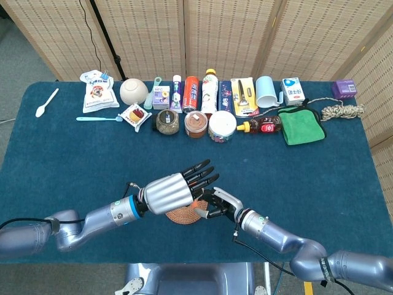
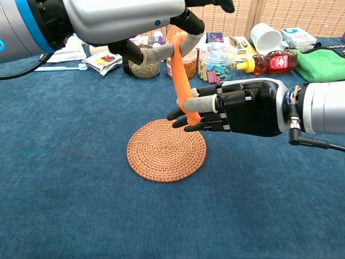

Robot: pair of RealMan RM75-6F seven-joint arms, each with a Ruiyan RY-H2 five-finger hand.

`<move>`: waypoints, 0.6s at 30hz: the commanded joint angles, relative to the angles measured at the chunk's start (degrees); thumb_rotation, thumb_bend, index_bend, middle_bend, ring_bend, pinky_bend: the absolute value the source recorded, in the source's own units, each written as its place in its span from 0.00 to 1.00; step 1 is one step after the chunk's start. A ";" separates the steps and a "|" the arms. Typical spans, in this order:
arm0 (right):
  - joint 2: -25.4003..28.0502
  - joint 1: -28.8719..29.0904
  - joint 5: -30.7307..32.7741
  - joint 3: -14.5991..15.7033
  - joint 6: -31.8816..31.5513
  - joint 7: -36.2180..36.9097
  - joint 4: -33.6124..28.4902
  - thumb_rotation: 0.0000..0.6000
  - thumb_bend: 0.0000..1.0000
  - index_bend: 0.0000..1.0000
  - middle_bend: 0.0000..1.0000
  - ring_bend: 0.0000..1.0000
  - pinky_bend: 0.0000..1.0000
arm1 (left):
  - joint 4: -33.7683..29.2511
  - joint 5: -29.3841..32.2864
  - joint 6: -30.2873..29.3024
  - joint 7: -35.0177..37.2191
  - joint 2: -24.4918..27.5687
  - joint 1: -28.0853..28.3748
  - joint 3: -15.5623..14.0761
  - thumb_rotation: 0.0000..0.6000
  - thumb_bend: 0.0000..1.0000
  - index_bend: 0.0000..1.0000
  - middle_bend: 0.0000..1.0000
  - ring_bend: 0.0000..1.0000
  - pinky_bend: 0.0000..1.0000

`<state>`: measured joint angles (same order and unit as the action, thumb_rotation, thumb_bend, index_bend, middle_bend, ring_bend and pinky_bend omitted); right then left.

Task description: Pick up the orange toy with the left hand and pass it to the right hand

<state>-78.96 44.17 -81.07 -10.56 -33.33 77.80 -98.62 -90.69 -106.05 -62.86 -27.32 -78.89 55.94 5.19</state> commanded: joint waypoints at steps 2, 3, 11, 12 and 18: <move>0.04 -0.01 0.01 0.07 -0.13 -0.16 -0.05 1.00 0.79 0.71 0.40 0.27 0.05 | -0.26 -0.08 -0.11 -0.01 0.19 -0.16 0.03 1.00 0.50 0.67 0.14 0.09 0.03; 0.05 -0.01 0.01 0.08 -0.15 -0.12 -0.07 1.00 0.79 0.71 0.40 0.27 0.05 | -0.29 -0.11 -0.13 0.00 0.23 -0.18 0.04 1.00 0.50 0.67 0.14 0.09 0.03; 0.35 -0.02 -0.10 0.33 -0.17 0.05 0.02 1.00 0.79 0.74 0.42 0.28 0.05 | -0.51 -0.37 -0.35 0.23 0.57 -0.55 -0.02 1.00 0.50 0.67 0.14 0.09 0.03; 0.38 0.00 -0.13 0.37 -0.15 0.04 0.03 1.00 0.79 0.74 0.42 0.28 0.05 | -0.50 -0.39 -0.36 0.27 0.57 -0.57 -0.02 1.00 0.50 0.67 0.14 0.09 0.03; 0.56 -0.03 -0.17 0.69 -0.03 0.16 0.17 1.00 0.80 0.74 0.43 0.29 0.05 | -0.71 -0.53 -0.87 0.66 0.88 -0.75 0.30 1.00 0.50 0.67 0.14 0.09 0.03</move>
<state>-78.40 44.15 -81.24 -9.88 -33.36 77.95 -98.46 -91.39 -106.57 -63.70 -26.67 -78.04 55.20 5.46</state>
